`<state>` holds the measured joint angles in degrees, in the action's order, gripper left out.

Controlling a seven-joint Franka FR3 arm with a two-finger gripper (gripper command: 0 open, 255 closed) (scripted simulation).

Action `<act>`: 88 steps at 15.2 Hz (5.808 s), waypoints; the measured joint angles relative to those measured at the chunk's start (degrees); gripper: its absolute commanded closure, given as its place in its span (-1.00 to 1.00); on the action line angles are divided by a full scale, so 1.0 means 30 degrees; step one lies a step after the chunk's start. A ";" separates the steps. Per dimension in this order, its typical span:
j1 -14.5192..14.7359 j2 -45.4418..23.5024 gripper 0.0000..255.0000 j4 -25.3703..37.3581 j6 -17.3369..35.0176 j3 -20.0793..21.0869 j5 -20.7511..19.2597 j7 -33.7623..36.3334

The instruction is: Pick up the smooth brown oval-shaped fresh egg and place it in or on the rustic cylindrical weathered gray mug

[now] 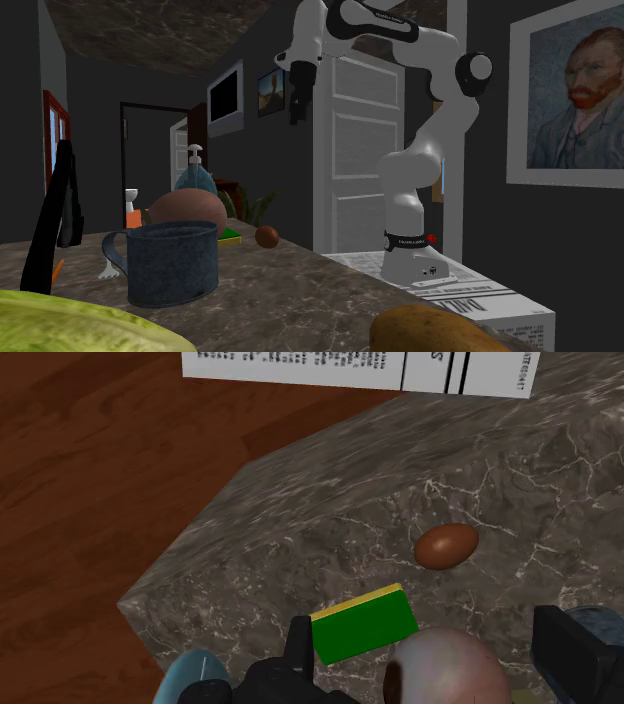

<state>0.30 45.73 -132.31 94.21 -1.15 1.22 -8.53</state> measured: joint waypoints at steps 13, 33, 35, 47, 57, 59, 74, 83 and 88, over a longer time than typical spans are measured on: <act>-0.0619 -0.0968 -1.00 -0.5678 0.7035 0.4290 0.1361 0.6829; -0.3983 -1.0022 -1.00 -0.7113 1.7397 1.0642 -0.0981 1.6761; -0.4036 -1.0120 -1.00 -0.7124 1.7502 1.0663 -0.1056 1.6800; -0.4050 -1.0149 1.00 -0.7130 1.7536 1.0672 -0.1079 1.6817; -0.3418 -0.8569 1.00 -0.6424 1.5377 1.0005 -0.0047 1.5820; -0.3249 -0.8100 1.00 -0.6220 1.4734 0.9834 0.0188 1.5601; -0.2795 -0.5887 1.00 -0.3923 1.0326 0.8730 0.0822 1.4450; -0.2786 -0.5589 1.00 -0.1965 0.8086 0.8554 0.0799 1.4373; -0.3234 -0.8594 1.00 0.0857 0.8092 1.0298 -0.0147 1.6419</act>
<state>-9.40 19.94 -129.74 118.49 29.75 0.78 40.72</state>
